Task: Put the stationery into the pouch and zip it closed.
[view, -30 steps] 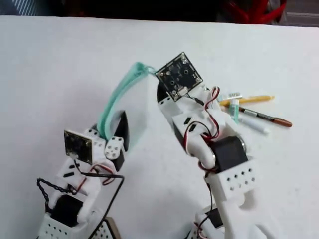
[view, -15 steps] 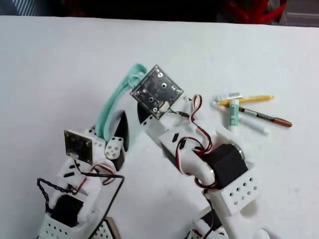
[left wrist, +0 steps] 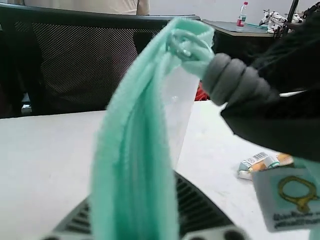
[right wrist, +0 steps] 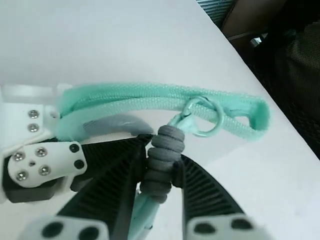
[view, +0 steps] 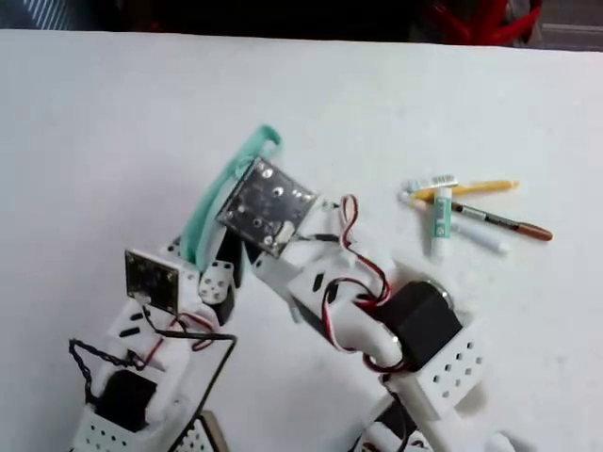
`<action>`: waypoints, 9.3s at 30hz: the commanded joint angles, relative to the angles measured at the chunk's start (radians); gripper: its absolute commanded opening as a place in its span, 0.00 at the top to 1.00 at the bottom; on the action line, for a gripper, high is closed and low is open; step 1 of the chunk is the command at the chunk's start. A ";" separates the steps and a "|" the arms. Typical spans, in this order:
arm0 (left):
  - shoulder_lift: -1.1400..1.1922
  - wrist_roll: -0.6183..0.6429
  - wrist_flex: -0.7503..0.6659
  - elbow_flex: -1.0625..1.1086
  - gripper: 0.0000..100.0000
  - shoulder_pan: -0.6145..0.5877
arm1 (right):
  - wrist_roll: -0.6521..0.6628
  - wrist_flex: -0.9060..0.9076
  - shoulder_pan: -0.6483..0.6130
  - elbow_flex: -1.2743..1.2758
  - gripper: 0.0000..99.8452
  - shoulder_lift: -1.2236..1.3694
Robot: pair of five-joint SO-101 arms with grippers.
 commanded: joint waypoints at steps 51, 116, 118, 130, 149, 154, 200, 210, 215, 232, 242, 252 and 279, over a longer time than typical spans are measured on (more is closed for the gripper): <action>0.004 -0.124 0.222 -0.104 0.98 0.150 | -0.021 0.136 0.334 -0.367 0.98 0.002; 0.004 -0.126 0.224 -0.103 0.98 0.148 | 0.221 -0.186 0.648 0.486 0.98 0.054; 0.004 -0.126 0.224 -0.103 0.98 0.148 | 0.235 -0.206 0.648 0.528 0.98 0.054; 0.004 -0.126 0.224 -0.100 0.98 0.148 | 0.141 -0.225 0.659 0.548 0.71 0.045; 0.004 -0.126 0.203 -0.081 0.98 0.148 | -0.023 0.105 0.351 -0.354 0.98 -0.002; 0.004 -0.126 0.204 -0.081 0.98 0.148 | -0.025 0.225 0.292 -0.532 0.98 0.188; 0.004 -0.069 0.259 -0.092 0.83 0.151 | 0.083 0.470 0.309 -0.493 0.97 0.590; 0.004 -0.069 0.259 -0.091 0.82 0.154 | 0.020 0.470 0.303 -0.489 0.78 0.581; 0.004 -0.069 0.259 -0.091 0.82 0.153 | 0.021 0.470 0.302 -0.489 0.72 0.581; 0.004 -0.069 0.259 -0.092 0.83 0.148 | 0.066 0.446 0.153 -0.502 0.82 0.579; 0.004 -0.126 0.236 -0.084 0.97 0.148 | 0.003 0.478 0.163 -0.497 0.98 0.578; 0.004 -0.138 0.201 -0.057 0.98 0.151 | 0.000 0.483 0.074 -0.345 0.75 0.579; 0.004 0.017 0.313 -0.137 0.84 0.084 | 0.015 0.481 0.027 -0.370 0.61 0.398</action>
